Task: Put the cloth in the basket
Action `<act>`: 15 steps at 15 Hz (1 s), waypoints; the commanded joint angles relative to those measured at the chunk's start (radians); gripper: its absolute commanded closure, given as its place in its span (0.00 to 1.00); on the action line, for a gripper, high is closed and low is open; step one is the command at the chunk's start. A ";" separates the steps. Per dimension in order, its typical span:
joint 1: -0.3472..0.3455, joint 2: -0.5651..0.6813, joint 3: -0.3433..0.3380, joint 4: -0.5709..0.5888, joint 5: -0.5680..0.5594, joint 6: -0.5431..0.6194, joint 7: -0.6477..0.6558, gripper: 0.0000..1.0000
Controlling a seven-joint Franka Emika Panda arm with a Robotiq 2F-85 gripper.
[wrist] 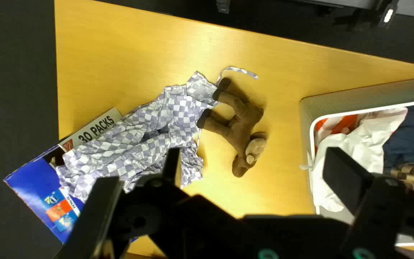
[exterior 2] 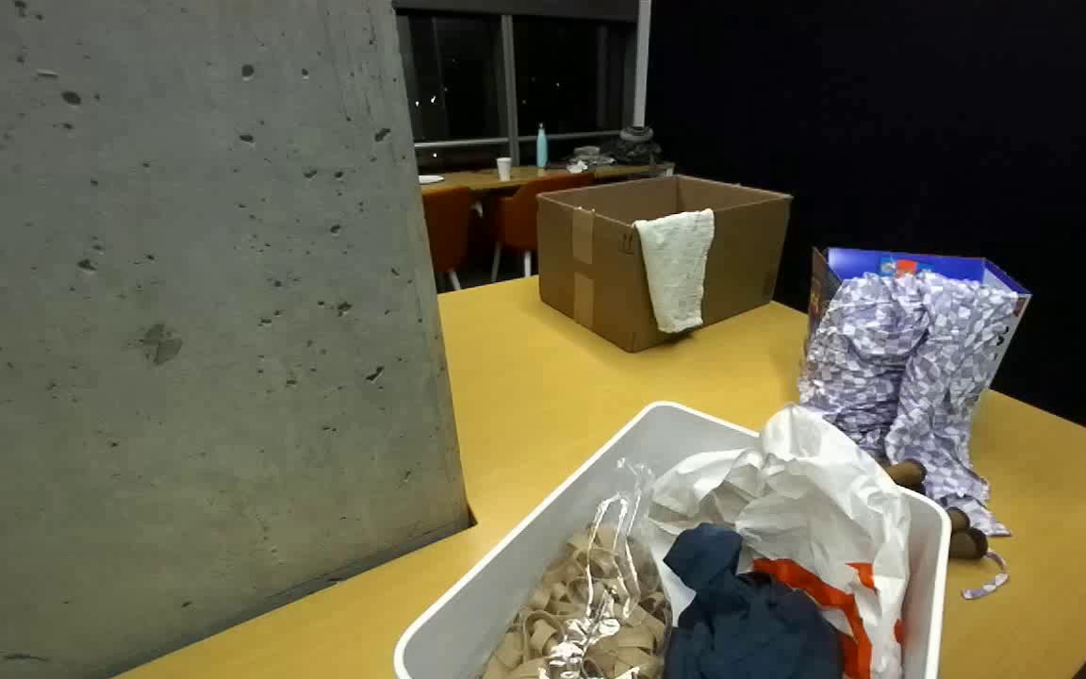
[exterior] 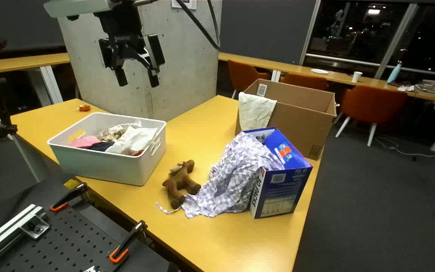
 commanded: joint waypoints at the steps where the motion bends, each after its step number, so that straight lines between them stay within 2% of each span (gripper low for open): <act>1: 0.004 0.000 -0.003 0.003 -0.001 -0.003 0.001 0.00; 7: 0.004 0.000 -0.003 0.006 -0.001 -0.003 0.001 0.00; 11: -0.033 0.031 -0.044 0.027 0.025 0.162 0.085 0.00; 15: -0.059 0.196 -0.089 0.107 0.089 0.358 0.118 0.00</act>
